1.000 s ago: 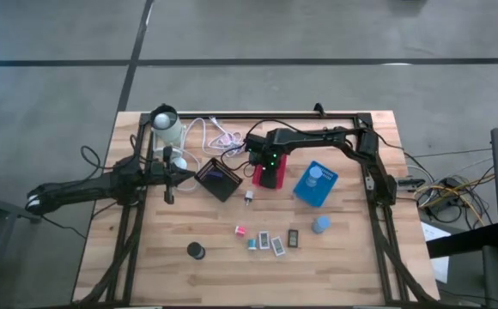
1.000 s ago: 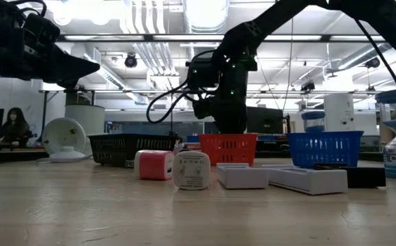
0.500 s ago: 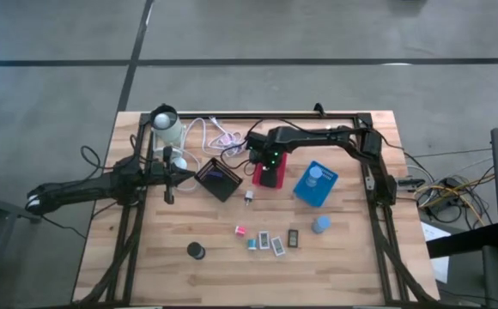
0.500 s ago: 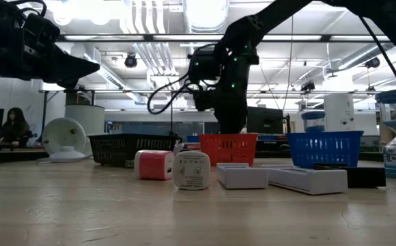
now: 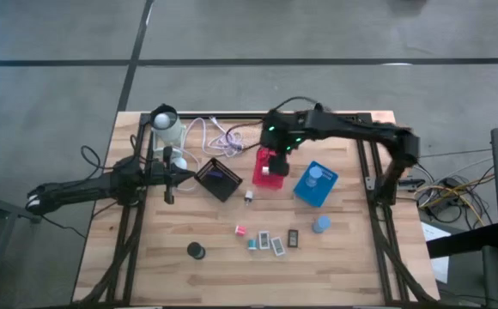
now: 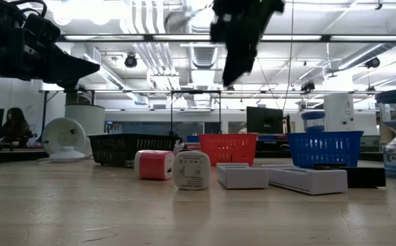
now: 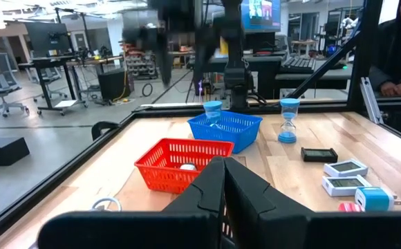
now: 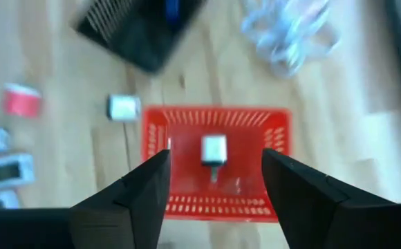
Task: Pick & Place Office items
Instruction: Put the blue hourglass into the blue basket
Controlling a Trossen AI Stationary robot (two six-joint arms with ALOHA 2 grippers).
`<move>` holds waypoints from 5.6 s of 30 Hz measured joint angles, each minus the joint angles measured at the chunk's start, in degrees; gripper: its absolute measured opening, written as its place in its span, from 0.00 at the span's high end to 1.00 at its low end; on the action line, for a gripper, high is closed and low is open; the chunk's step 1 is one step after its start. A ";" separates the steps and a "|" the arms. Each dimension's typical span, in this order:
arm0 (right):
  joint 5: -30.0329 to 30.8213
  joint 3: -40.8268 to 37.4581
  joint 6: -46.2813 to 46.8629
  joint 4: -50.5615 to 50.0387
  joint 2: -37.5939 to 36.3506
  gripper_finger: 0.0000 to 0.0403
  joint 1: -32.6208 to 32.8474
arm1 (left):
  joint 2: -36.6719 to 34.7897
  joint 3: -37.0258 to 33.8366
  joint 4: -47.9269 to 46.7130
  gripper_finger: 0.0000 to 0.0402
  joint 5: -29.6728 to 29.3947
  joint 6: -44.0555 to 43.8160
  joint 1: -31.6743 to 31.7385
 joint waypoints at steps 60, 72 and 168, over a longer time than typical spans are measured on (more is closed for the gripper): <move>-5.71 -78.13 9.79 63.28 -86.50 0.98 1.97 | 0.00 0.00 -0.16 0.96 -1.43 -0.86 0.00; -3.11 -88.77 11.46 68.58 -93.81 0.98 1.94 | 0.00 0.00 -0.25 0.96 -1.32 -0.93 0.00; 8.22 -14.70 29.93 -23.66 -24.99 0.46 32.06 | 0.00 0.02 -1.13 0.96 -1.30 -2.22 0.00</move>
